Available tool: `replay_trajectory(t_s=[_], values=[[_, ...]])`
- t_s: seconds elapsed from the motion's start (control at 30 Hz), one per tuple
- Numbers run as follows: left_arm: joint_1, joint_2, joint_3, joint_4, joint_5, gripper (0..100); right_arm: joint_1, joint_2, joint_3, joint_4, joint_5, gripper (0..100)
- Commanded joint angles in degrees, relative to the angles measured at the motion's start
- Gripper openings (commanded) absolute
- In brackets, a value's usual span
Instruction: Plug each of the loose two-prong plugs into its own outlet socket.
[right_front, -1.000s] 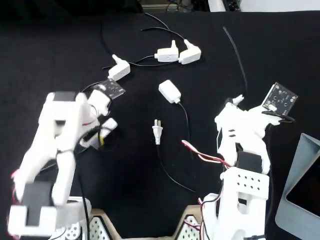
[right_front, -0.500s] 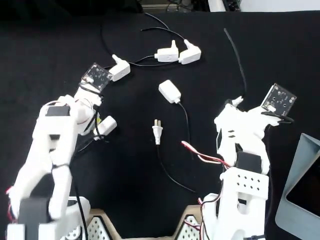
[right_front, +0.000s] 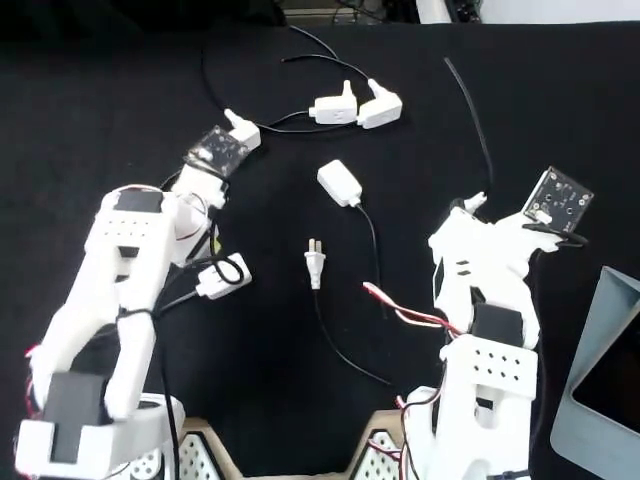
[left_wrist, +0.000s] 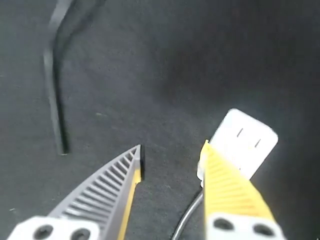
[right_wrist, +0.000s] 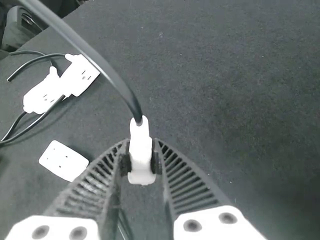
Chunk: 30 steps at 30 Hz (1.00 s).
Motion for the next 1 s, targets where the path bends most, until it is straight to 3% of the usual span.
replay_trajectory(t_s=[0.0, 0.13, 0.3, 0.43, 0.57, 0.97], values=[[0.3, -6.2, 0.3, -0.1, 1.3, 20, 0.2, -1.3, -0.6, -0.9, -0.6, 1.3], [-0.4, -7.9, 2.2, 0.4, 1.4, 20, -3.6, -1.3, -0.7, -0.3, 0.2, 1.2], [-0.7, -11.3, 2.2, 0.4, 2.4, 19, -15.3, -1.4, -6.4, 7.2, 3.5, 1.2], [-0.5, -17.6, 2.4, 0.4, 11.0, 19, -24.5, -1.4, -11.3, 12.3, 3.7, 1.2], [0.0, -26.1, 4.4, 0.5, 17.1, 19, -32.4, -1.4, -13.6, 15.6, 9.2, 1.2], [2.1, -46.6, 16.0, 0.0, 37.1, 19, -49.5, -1.4, -13.8, 15.9, 12.0, 1.1]])
